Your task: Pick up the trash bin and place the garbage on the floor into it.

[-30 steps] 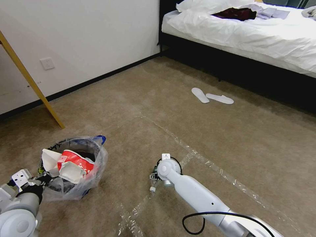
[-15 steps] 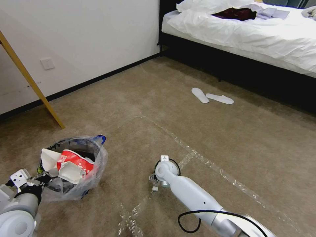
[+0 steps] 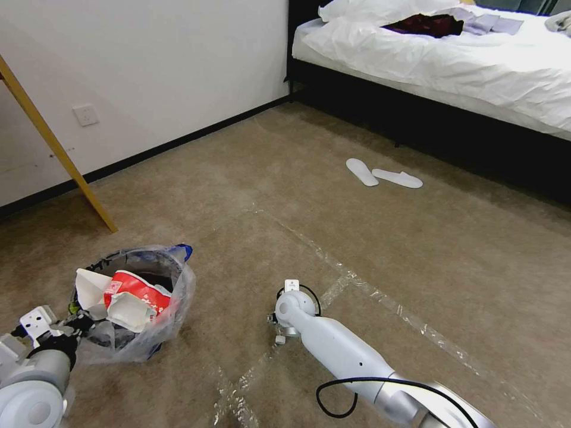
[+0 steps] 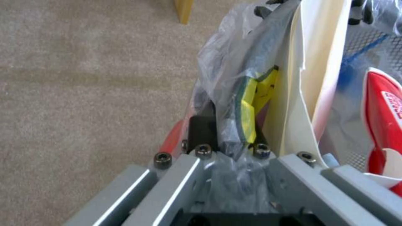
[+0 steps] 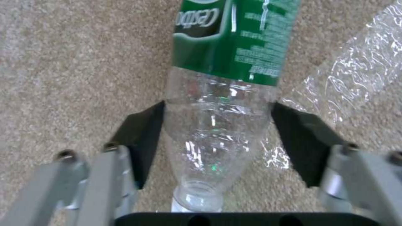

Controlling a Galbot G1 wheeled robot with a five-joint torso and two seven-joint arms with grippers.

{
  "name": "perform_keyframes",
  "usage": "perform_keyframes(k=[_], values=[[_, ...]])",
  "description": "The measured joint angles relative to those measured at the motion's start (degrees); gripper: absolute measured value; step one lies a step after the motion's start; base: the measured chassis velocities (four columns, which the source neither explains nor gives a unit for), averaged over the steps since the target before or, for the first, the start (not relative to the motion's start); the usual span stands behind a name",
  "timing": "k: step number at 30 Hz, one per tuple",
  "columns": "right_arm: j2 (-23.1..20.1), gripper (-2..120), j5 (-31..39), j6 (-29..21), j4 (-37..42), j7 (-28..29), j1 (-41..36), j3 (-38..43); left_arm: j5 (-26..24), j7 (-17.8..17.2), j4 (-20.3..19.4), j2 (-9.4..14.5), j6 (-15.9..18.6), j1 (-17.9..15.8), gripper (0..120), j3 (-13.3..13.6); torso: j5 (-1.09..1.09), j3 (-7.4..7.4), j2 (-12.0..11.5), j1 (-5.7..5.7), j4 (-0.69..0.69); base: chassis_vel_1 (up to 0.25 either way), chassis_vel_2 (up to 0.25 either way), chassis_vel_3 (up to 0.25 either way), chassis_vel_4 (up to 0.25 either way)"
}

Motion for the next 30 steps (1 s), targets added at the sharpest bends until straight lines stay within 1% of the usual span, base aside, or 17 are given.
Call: perform_keyframes(k=[2, 3, 4, 5, 7, 8, 10, 11, 16, 20, 22, 24, 26, 27, 28, 29, 30], values=[[0.0, 60, -0.2, 0.1, -0.2, -0.2, 0.1, -0.1, 0.0, 0.0, 0.0, 0.0, 0.0, 0.0, 1, 0.0, 0.0, 0.0, 0.0, 0.0, 0.0, 0.0, 0.0, 0.0, 0.0], [0.2, 50, -0.9, 0.4, -0.9, -0.9, 0.3, -0.4, -0.1, 0.0, -0.2, 0.0, 0.0, 0.1, 1, 0.0, 0.0, 0.0, 0.0, 0.0, 0.0, 0.0, 0.0, 0.0, 0.0], [0.4, 44, -1.6, 0.8, -1.6, -1.7, 0.5, -0.7, -0.1, 0.1, -0.3, 0.0, -0.1, 0.2, 1, 0.0, 0.0, -0.01, 0.0, 0.0, 0.0, 0.0, 0.0, 0.0, 0.0], [0.4, 44, -1.6, 0.8, -1.6, -1.7, 0.5, -0.7, -0.1, 0.1, -0.3, 0.0, -0.1, 0.2, 1, 0.0, 0.0, -0.01, 0.0, 0.0, 0.0, 0.0, 0.0, 0.0, 0.0], [0.7, 35, -2.8, 1.2, -2.4, -2.5, 0.7, -0.8, -0.2, 0.2, -0.4, -0.1, -0.3, 0.4, 1, 0.0, 0.0, 0.0, 0.0, 0.0, 0.0, 0.0, 0.0, 0.0, 0.0], [0.7, 35, -2.8, 1.2, -2.4, -2.5, 0.7, -0.8, -0.2, 0.2, -0.4, -0.1, -0.3, 0.4, 1, 0.0, 0.0, 0.0, 0.0, 0.0, 0.0, 0.0, 0.0, 0.0, 0.0], [1.0, 29, -3.7, 1.5, -2.8, -3.1, 0.7, -0.9, -0.2, 0.2, -0.5, -0.1, -0.3, 0.5, 1, 0.0, 0.0, -0.01, 0.0, -0.01, 0.0, 0.0, 0.0, 0.0, 0.0], [1.0, 29, -3.7, 1.5, -2.8, -3.1, 0.7, -0.9, -0.2, 0.2, -0.5, -0.1, -0.3, 0.5, 1, 0.0, 0.0, -0.01, 0.0, -0.01, 0.0, 0.0, 0.0, 0.0, 0.0], [0.6, 20, -4.7, 1.8, -2.5, -3.8, 0.4, -1.1, -0.2, 0.2, -0.6, -0.1, -0.4, 0.4, 1, 0.0, 0.02, -0.01, 0.0, 0.0, 0.01, 0.0, 0.0, 0.0, 0.0], [-0.5, 20, -4.6, 1.8, -0.9, -3.5, 0.1, -1.0, -0.2, 0.2, -0.4, 0.0, -0.4, 0.3, 1, 0.0, 0.01, 0.01, 0.0, 0.0, 0.01, 0.0, 0.0, 0.0, 0.0], [-2.4, 19, -4.0, 1.6, 2.2, -2.6, -0.1, -0.6, -0.2, 0.2, -0.1, 0.1, -0.4, 0.2, 1, 0.0, 0.0, 0.01, 0.0, 0.0, -0.01, 0.0, 0.0, 0.0, 0.0], [-2.9, 19, -3.9, 1.6, 3.3, -2.4, -0.1, -0.4, -0.2, 0.2, 0.0, 0.1, -0.3, 0.1, 1, 0.1, 0.0, 0.01, 0.0, 0.0, -0.01, 0.0, 0.0, 0.0, 0.0], [-6.8, 19, -3.7, 2.0, 10.6, -1.7, -0.1, 0.6, -0.2, 0.1, 0.3, 0.4, -0.1, -0.1, 1, 0.1, 0.01, 0.01, 0.0, 0.0, 0.0, 0.0, 0.0, 0.0, 0.0], [-6.8, 19, -3.7, 2.0, 10.6, -1.7, -0.1, 0.6, -0.2, 0.1, 0.3, 0.4, -0.1, -0.1, 1, 0.1, 0.01, 0.01, 0.0, 0.0, 0.0, 0.0, 0.0, 0.0, 0.0], [-9.4, 19, -4.3, 3.2, 15.5, -2.2, 0.5, 1.8, -0.2, 0.0, 0.3, 0.4, 0.1, -0.2, 1, 0.3, 0.01, 0.01, 0.0, 0.0, 0.0, 0.0, 0.0, 0.0, 0.0], [-10.5, 19, -4.5, 3.8, 17.8, -2.8, 0.8, 2.4, -0.2, 0.0, 0.3, 0.4, 0.1, -0.3, 1, 0.4, 0.01, 0.01, 0.0, 0.0, -0.01, 0.0, 0.0, 0.0, 0.0], [-10.5, 19, -4.5, 3.8, 17.8, -2.8, 0.8, 2.4, -0.2, 0.0, 0.3, 0.4, 0.1, -0.3, 1, 0.4, 0.01, 0.01, 0.0, 0.0, -0.01, 0.0, 0.0, 0.0, 0.0]])
